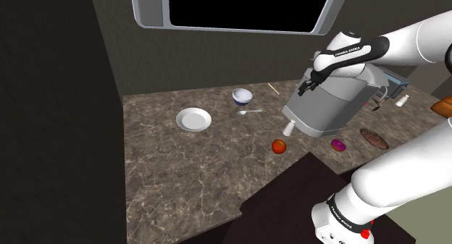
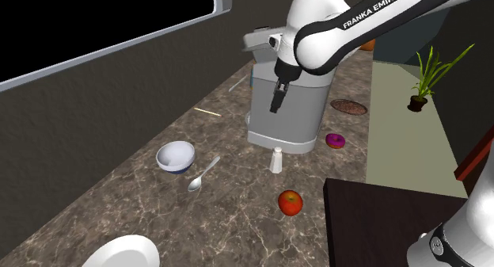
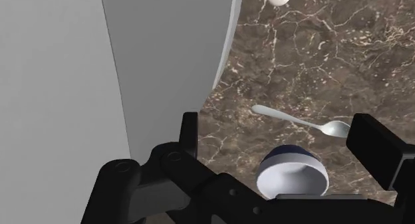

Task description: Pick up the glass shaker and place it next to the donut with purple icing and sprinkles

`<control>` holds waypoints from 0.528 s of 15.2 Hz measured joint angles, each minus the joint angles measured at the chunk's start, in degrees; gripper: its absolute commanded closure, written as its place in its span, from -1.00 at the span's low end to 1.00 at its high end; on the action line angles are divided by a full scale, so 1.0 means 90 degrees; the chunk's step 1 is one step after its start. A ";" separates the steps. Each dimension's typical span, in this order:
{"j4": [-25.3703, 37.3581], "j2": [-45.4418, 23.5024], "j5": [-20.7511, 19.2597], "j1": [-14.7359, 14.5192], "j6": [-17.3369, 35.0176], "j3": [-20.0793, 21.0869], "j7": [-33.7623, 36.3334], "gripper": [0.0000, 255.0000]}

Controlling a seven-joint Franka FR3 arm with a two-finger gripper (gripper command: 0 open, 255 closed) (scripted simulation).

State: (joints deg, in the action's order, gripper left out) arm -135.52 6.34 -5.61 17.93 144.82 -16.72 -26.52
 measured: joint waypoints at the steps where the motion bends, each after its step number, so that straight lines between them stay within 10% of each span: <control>1: 0.0021 -0.0084 0.0085 -0.0050 -0.0074 0.0048 0.0018 -1.00; 8: -0.0062 -0.0813 0.0530 0.0000 0.0472 0.0470 -0.0313 -1.00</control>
State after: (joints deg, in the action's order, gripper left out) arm -136.07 -0.98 -0.84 17.93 149.07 -12.49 -29.34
